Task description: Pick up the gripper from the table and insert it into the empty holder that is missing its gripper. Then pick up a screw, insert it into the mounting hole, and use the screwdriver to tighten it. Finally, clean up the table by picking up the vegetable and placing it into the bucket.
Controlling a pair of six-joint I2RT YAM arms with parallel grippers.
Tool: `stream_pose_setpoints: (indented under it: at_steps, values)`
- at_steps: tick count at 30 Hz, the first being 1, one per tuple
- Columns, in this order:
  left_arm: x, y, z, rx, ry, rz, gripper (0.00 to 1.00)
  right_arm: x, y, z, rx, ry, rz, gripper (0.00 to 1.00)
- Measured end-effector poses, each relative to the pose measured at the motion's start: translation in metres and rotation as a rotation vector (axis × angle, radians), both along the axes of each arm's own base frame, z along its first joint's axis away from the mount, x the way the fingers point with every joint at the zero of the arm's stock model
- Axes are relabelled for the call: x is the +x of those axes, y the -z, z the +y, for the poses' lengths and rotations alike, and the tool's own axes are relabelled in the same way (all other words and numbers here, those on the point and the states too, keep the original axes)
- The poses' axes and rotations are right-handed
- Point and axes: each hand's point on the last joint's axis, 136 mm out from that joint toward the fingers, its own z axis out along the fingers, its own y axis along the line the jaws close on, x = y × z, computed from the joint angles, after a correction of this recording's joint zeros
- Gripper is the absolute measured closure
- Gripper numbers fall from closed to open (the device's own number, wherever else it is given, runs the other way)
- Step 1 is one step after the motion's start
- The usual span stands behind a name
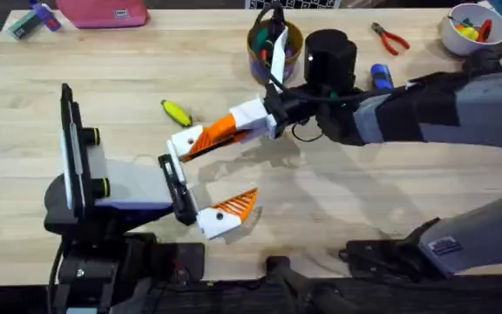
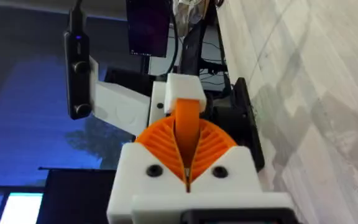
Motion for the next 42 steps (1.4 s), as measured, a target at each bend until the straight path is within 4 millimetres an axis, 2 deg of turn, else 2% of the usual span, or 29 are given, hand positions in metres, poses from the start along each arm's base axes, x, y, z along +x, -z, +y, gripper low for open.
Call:
stream_pose_setpoints:
  at_steps: [32, 34, 40, 42]
  values:
    - [0.0020, 0.0000, 0.0011, -0.002, -0.013, 0.006, 0.015, 0.0015, 0.0006, 0.0026, -0.009, 0.016, 0.009, 0.991]
    - [0.0023, 0.0000, 0.0012, -0.002, -0.015, 0.005, 0.015, 0.0014, 0.0007, 0.0026, -0.010, 0.016, 0.013, 0.905]
    - [-0.0009, 0.0000, -0.0004, -0.003, 0.005, 0.008, 0.015, 0.0054, 0.0022, 0.0057, -0.018, 0.045, 0.006, 0.072]
    - [-0.0009, 0.0000, -0.0004, -0.003, 0.005, 0.008, 0.015, 0.0058, 0.0021, 0.0059, -0.018, 0.048, 0.004, 0.014]
